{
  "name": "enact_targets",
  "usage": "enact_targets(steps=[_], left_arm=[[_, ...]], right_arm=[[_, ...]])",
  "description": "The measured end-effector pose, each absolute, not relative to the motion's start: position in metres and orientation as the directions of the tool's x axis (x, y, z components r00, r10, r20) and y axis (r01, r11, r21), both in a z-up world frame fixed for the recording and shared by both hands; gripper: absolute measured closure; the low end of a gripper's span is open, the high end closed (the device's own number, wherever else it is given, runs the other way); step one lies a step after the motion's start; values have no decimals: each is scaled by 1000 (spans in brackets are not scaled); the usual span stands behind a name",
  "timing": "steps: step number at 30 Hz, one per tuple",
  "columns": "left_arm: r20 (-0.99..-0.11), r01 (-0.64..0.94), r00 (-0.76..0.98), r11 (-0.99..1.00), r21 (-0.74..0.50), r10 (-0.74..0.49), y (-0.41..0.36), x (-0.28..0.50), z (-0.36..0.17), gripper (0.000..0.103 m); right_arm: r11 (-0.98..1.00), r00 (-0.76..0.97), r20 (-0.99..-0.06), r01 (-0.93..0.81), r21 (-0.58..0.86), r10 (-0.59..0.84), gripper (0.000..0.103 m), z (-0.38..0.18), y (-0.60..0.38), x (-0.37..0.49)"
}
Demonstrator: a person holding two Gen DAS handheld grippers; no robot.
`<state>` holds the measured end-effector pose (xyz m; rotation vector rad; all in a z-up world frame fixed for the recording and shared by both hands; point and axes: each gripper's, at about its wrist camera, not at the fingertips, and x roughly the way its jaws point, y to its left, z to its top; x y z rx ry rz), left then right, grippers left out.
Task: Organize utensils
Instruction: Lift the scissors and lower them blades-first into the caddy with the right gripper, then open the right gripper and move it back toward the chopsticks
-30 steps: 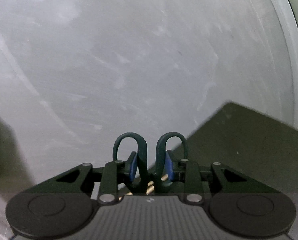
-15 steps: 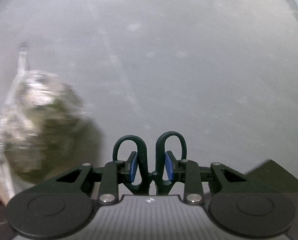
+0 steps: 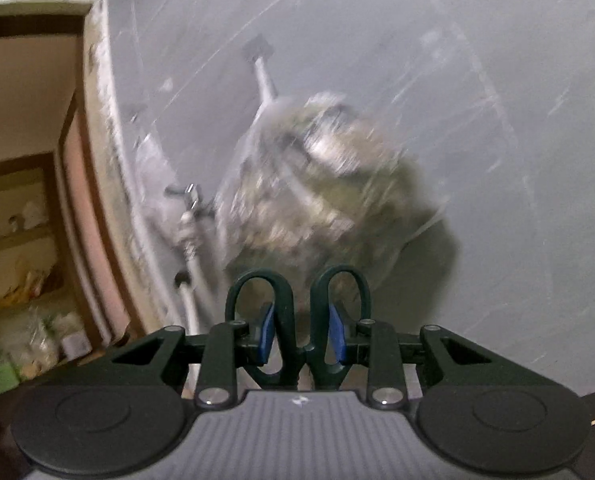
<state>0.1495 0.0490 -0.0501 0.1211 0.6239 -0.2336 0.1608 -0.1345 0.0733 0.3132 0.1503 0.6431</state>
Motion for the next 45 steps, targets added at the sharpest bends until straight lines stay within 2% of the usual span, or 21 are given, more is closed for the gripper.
enact_targets(steps=[8,15,28,32,35,37,39,41,45], left_arm=[[-591,252,786,967,42,-179,49,148,-50,27],[-591,248,788,968,42,-176,48,145,-50,27],[-591,251,787,967,42,-179,49,146,-49,27],[-591,251,787,967,42,-179,49,146,-49,26],[-591,251,786,967,41,-178,50,146,-49,26],[-592,251,786,967,42,-178,50,146,-49,26],[-593,251,785,967,41,-179,51,146,-49,26],[-593,249,785,968,40,-177,51,146,-49,26],[-596,242,785,969,41,-171,51,147,-49,26]], right_arm=[[741,734,-160,-600,303,660,71,35,-106,165],[744,705,-239,-622,244,668,71,20,-92,164],[739,638,-383,-631,236,668,69,-1,-87,164],[738,628,-401,-633,236,667,62,-2,-87,164],[726,619,-393,-644,242,680,48,0,-90,164],[723,617,-389,-647,242,684,44,2,-92,163],[718,618,-374,-646,259,691,34,5,-97,164],[725,639,-347,-633,272,687,18,8,-105,163],[769,713,-291,-562,305,637,2,15,-127,167]])
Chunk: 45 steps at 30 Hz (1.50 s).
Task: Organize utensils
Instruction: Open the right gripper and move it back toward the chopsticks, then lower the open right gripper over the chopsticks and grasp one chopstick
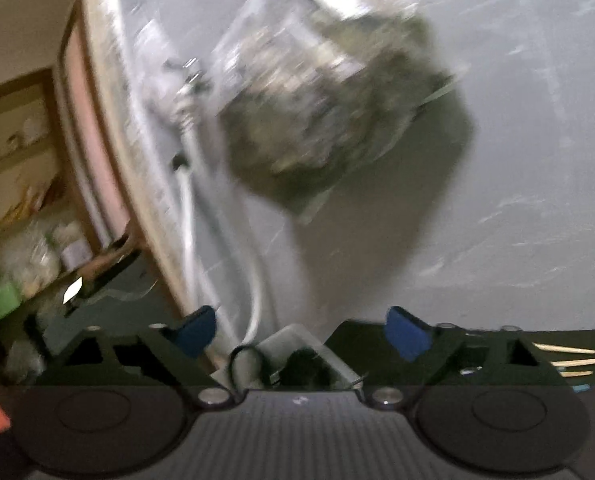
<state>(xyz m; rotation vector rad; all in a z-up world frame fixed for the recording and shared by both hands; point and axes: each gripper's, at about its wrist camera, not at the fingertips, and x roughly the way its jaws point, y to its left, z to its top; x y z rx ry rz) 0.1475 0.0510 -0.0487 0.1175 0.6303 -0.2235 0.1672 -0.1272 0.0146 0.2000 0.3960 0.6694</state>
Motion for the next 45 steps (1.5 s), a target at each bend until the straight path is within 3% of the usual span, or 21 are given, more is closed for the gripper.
enact_targets(steps=[6,13,16,20,25,33,45], left_arm=[[-600,231,784,972,44,-159,49,149,-48,26],[-607,213,781,976,44,-143,47,150,-48,26],[-609,197,783,979,46,-129,46,150,-48,26],[-617,169,780,984,47,-104,45,149,-48,26],[-626,133,776,990,50,-73,46,149,-47,26],[-633,95,773,994,51,-42,45,151,-46,26],[-636,81,771,995,52,-29,43,154,-46,26]], right_arm=[[857,812,-331,-358,370,482,0,3,-164,191],[908,783,-518,-136,396,343,0,-39,-198,235],[931,733,-602,-119,345,317,0,-62,-208,261],[937,695,-645,-126,326,318,0,-86,-222,296],[929,675,-663,-97,356,324,1,-108,-221,332],[849,618,-606,-211,485,500,1,-126,-193,351],[792,575,-579,-223,568,578,2,-145,-189,357]])
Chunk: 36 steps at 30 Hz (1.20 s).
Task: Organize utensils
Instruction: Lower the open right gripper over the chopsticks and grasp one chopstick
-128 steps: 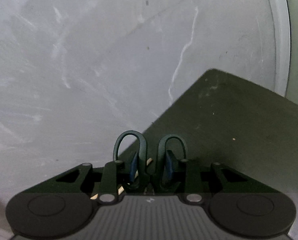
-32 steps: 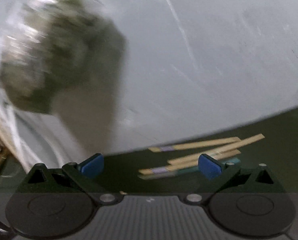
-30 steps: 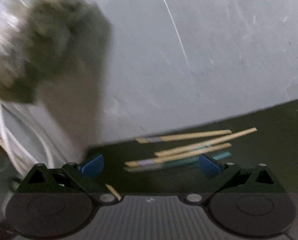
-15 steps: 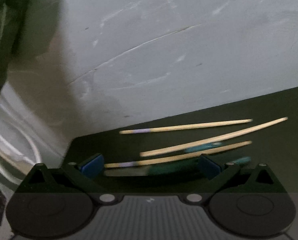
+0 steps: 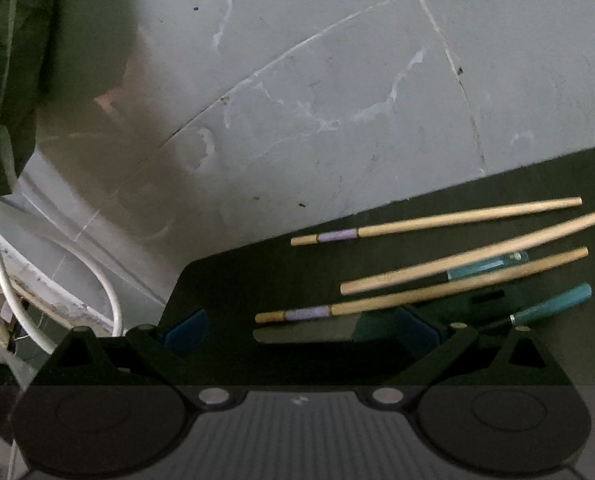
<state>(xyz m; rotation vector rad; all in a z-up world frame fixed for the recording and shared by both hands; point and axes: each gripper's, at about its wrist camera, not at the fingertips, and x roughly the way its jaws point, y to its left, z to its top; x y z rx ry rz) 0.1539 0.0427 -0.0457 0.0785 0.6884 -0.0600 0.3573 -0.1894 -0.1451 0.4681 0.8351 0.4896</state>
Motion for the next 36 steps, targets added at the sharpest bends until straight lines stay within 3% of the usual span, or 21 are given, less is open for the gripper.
enact_targets(steps=[10,14,26,36], left_arm=[[-636,88,771,995,52,-35,46,154,-46,26],[-635,85,772,995,59,-28,44,154,-46,26],[-632,83,774,995,58,-28,44,154,-46,26],[-634,103,772,993,57,-44,47,155,-45,26]], right_arm=[[772,581,-546,-253,583,604,3,-141,-189,371],[766,545,-572,-232,599,613,3,-150,-178,388],[745,489,-582,-257,616,650,3,-154,-192,354],[652,468,-489,-297,697,736,3,-151,-219,314]])
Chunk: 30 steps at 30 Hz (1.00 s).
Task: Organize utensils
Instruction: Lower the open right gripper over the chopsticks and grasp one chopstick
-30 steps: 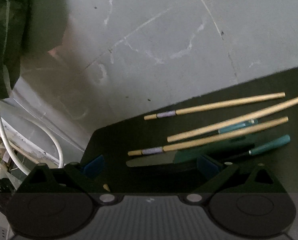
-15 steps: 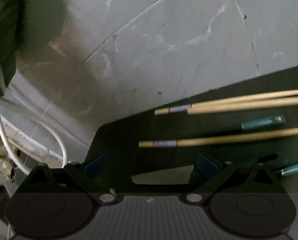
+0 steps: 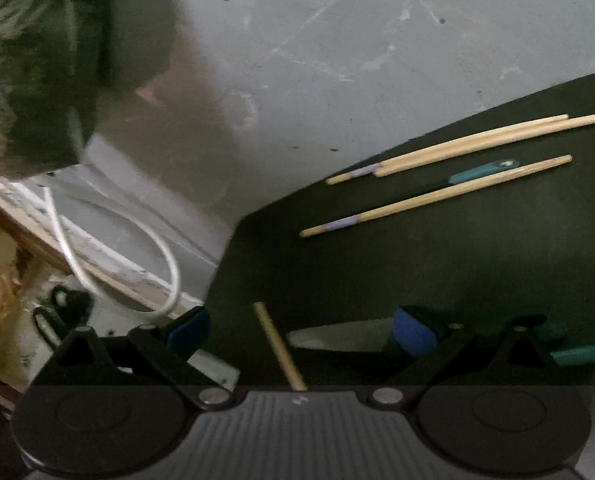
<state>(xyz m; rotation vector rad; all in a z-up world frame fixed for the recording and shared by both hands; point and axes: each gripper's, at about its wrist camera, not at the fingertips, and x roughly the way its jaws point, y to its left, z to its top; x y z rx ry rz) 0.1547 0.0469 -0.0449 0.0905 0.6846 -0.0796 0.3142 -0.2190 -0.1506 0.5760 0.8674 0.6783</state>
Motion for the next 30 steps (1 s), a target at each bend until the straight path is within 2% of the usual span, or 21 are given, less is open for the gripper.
enact_targets(steps=[9,15,23,30], left_arm=[[-637,127,768,990,56,-63,50,159,-44,26],[-633,140,770,989,55,-74,51,162,-45,26],[-629,158,772,986,55,-88,54,163,-46,26],[-627,167,773,985,54,-97,55,162,-46,26]], right_arm=[[647,489,-487,-239,724,724,3,-158,-204,299],[686,519,-529,-165,708,671,3,-156,-222,282],[821,567,-623,-188,539,539,3,-136,-250,289],[861,564,-682,-109,496,465,3,-144,-277,295]])
